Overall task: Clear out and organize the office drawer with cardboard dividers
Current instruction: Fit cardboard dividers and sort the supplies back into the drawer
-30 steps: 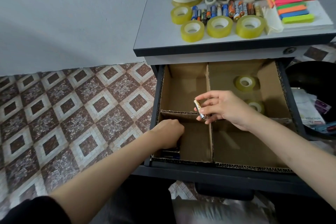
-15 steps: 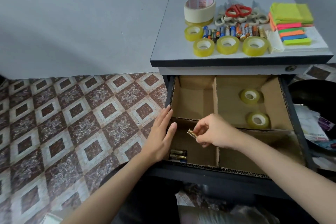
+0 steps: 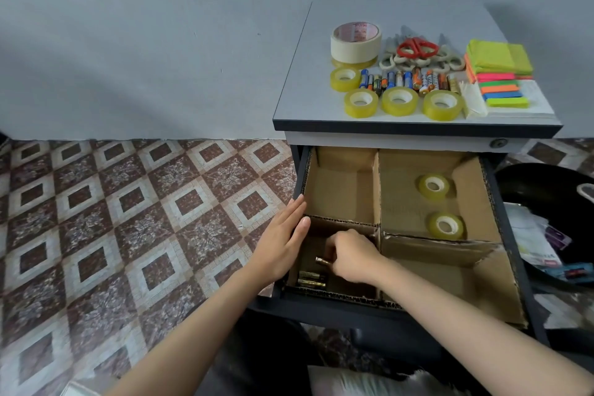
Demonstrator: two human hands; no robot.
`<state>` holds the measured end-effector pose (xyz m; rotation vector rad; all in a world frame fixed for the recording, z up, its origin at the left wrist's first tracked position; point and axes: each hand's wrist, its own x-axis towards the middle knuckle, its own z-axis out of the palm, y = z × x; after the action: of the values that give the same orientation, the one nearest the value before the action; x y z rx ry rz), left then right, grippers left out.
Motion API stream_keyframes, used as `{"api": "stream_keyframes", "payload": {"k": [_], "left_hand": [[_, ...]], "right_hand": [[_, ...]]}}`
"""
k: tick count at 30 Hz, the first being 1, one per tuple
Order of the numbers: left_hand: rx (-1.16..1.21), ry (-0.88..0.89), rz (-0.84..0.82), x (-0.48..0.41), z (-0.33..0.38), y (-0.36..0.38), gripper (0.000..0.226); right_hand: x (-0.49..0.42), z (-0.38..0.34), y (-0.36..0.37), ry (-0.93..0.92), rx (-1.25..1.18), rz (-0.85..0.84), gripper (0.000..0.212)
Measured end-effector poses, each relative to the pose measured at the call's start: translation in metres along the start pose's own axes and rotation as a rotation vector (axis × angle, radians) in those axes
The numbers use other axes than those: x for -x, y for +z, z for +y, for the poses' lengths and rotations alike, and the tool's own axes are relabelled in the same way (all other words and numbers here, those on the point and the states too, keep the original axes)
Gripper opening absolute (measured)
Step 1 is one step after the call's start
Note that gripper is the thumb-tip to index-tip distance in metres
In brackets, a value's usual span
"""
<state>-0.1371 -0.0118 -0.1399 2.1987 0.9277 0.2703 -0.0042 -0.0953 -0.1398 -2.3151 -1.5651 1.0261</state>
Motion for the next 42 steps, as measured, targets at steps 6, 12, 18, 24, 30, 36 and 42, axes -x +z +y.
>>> {"api": "stream_keyframes", "payload": {"k": [6,12,18,24,30,36,42], "left_hand": [[-0.008,0.021,0.017,-0.002,-0.003,0.001,0.05],[-0.05,0.025,0.031,-0.004,-0.005,-0.004,0.054],[-0.12,0.013,0.014,-0.005,0.001,-0.005,0.051],[-0.169,-0.005,-0.021,-0.006,0.004,-0.01,0.051],[-0.332,-0.053,-0.071,-0.008,0.014,-0.016,0.055],[-0.429,-0.13,-0.12,-0.03,0.047,-0.032,0.05],[-0.397,0.002,-0.026,-0.056,0.098,-0.044,0.03]], "right_hand": [[-0.019,-0.007,0.009,0.017,-0.008,-0.019,0.021],[-0.029,-0.004,0.018,0.027,-0.049,-0.066,0.025],[-0.022,-0.006,0.018,0.023,-0.062,-0.066,0.026],[-0.006,0.003,0.003,-0.026,-0.139,-0.01,0.037],[0.033,0.012,-0.044,-0.076,-0.303,0.151,0.009],[0.062,0.035,-0.107,-0.06,-0.329,0.412,0.018],[0.076,0.058,-0.168,-0.052,-0.288,0.558,0.017]]}}
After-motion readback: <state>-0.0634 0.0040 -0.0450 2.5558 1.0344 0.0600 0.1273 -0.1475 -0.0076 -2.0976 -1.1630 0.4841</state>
